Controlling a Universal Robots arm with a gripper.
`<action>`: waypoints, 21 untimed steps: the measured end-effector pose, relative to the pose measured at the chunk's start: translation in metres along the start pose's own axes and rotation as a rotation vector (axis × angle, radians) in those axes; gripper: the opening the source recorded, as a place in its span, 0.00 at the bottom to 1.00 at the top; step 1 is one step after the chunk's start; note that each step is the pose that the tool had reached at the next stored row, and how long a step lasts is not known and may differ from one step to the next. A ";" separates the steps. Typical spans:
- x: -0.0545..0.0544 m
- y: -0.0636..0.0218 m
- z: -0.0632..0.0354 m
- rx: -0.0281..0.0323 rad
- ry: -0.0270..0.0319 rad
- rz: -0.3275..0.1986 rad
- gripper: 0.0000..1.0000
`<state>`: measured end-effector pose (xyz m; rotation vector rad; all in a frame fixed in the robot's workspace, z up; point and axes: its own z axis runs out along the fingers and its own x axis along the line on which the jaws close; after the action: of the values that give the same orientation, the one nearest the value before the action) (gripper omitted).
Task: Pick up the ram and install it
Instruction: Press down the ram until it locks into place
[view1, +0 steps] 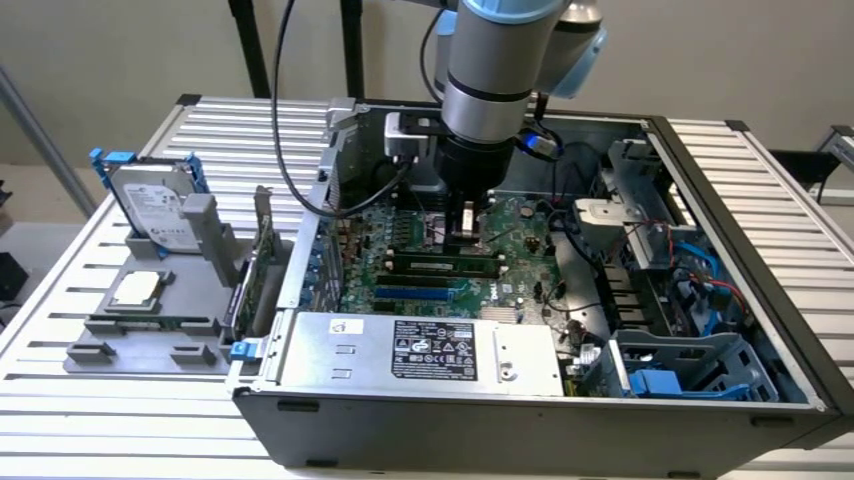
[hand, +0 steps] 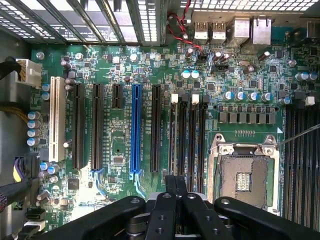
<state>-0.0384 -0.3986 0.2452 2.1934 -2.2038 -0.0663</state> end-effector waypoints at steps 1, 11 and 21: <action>0.000 0.0004 0.0005 0.0036 0.0001 0.000 0.11; 0.000 0.0024 0.0076 0.0255 0.0000 0.000 0.11; 0.000 0.0020 0.0170 0.0279 0.0004 0.000 0.11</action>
<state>-0.0413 -0.3987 0.2283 2.2078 -2.2176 -0.0354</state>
